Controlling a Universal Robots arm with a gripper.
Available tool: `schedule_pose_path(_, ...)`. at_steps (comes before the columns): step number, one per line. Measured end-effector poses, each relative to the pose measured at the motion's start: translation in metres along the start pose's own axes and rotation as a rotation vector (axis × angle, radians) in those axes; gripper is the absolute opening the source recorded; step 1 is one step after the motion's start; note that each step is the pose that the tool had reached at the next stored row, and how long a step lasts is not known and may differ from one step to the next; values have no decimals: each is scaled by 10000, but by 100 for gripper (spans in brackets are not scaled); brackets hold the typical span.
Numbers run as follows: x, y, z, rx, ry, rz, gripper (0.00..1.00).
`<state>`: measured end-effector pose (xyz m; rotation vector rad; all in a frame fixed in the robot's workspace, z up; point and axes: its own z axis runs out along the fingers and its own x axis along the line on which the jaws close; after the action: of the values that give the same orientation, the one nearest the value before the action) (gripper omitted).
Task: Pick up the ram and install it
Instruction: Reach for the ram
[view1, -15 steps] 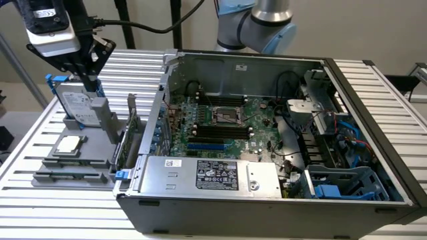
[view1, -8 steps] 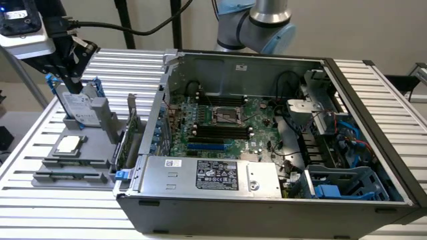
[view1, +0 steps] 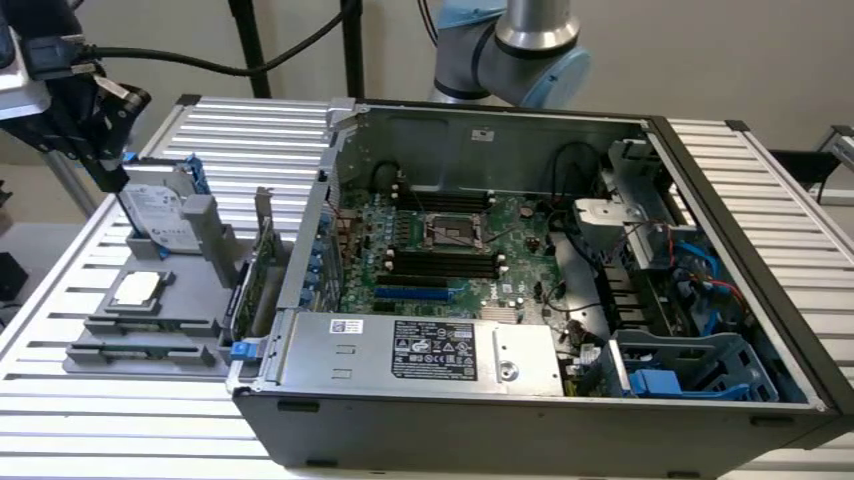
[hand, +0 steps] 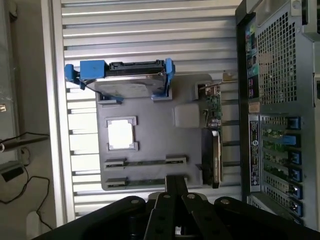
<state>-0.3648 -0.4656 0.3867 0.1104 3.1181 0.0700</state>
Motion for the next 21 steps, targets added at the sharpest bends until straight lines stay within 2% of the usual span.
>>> schedule_pose_path(6,135,-81,3,0,4,-2,11)
schedule_pose_path(12,165,-170,11,21,14,-2,11)
schedule_pose_path(14,162,-219,13,29,37,-3,11)
schedule_pose_path(18,155,-314,21,50,120,-2,11)
schedule_pose_path(21,155,-330,30,74,149,-1,11)
